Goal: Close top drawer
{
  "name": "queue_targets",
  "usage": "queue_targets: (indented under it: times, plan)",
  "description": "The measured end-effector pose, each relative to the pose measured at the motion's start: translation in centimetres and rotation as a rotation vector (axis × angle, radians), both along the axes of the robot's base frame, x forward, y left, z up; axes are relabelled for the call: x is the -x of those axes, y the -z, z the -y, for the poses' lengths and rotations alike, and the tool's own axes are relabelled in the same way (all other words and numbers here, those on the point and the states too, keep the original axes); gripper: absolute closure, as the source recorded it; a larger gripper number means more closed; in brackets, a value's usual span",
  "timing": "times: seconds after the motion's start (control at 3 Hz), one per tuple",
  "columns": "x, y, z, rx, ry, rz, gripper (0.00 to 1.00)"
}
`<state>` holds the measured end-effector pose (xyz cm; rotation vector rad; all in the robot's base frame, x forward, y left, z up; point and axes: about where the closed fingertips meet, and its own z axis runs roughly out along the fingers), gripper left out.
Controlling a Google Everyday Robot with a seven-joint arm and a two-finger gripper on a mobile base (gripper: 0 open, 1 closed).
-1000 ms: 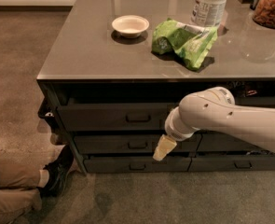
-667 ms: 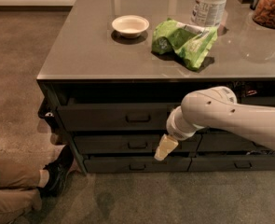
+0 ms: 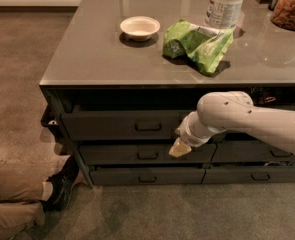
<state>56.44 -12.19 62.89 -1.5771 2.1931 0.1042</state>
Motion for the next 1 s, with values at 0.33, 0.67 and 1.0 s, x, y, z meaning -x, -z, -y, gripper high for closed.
queue_targets:
  times: [0.33,0.67,1.0]
  plan:
    - [-1.1,0.4,0.1,0.001,-0.025,0.013,0.39]
    - [-2.2,0.5,0.1,0.002,-0.030,0.031,0.16]
    - [-2.2,0.4,0.1,0.002,-0.029,0.036,0.00]
